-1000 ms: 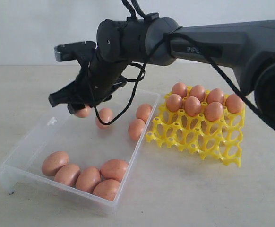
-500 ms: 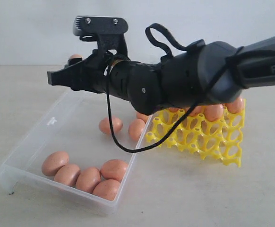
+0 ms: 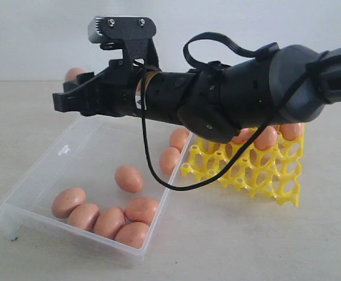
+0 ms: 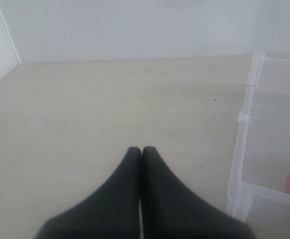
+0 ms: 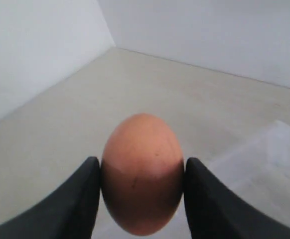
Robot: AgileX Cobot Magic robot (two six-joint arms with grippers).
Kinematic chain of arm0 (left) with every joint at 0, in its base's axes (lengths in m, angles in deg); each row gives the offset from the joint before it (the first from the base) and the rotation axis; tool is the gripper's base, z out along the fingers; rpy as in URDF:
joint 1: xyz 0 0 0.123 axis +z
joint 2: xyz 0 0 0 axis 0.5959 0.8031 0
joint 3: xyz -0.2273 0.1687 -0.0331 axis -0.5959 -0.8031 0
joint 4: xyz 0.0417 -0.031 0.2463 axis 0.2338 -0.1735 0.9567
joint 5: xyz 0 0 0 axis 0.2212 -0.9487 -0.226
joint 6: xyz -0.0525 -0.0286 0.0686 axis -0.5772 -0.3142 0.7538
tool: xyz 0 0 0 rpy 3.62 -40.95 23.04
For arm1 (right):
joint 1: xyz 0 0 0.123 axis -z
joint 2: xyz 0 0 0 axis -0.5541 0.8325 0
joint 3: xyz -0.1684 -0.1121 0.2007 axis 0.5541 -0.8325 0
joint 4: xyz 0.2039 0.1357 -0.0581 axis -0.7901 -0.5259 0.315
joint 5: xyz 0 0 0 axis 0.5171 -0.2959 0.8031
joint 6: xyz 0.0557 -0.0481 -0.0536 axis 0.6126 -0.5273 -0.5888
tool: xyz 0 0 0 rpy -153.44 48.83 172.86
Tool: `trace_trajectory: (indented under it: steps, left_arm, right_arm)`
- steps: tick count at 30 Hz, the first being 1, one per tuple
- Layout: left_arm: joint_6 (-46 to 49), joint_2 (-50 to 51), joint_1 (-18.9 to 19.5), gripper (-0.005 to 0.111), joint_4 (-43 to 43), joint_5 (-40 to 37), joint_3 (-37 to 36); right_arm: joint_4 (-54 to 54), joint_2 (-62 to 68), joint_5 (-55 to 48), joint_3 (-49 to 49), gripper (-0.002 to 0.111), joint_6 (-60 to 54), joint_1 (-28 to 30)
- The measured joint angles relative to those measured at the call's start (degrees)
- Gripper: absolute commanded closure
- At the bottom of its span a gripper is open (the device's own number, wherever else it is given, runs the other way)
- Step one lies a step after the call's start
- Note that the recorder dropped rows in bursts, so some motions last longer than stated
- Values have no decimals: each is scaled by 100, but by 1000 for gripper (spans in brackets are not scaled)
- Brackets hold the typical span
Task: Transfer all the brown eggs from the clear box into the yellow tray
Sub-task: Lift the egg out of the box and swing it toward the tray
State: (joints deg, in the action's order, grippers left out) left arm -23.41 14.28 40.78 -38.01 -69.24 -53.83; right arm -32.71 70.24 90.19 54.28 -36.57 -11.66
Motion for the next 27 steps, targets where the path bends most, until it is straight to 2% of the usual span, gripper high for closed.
trace_trajectory:
  steps: [5,10,14,17,22,25,27]
  left_arm:
    - [0,0,0,111,0,23,0]
    - [0,0,0,111,0,23,0]
    - [0,0,0,111,11,23,0]
    - [-10,0,0,111,11,23,0]
    - [-166,0,0,111,0,10,0]
    - [-540,0,0,111,0,-1,0]
    - [-733,0,0,111,0,-1,0]
  right_arm:
    - [1300,-365,1045,0,109,1161,9]
    - [1607,-930,1181,-34,109,1302,9]
    - [1622,-1268,1030,-511,109,1100,81]
    - [1120,-1423,938,-1179,109,622,364]
    - [-837,-1703,692,-2282,109,-970,1223]
    - [-1261,-1937,533,-2414,109,-1717,1863]
    - [-1358,-2046,450,-2344,109,-1576,2384]
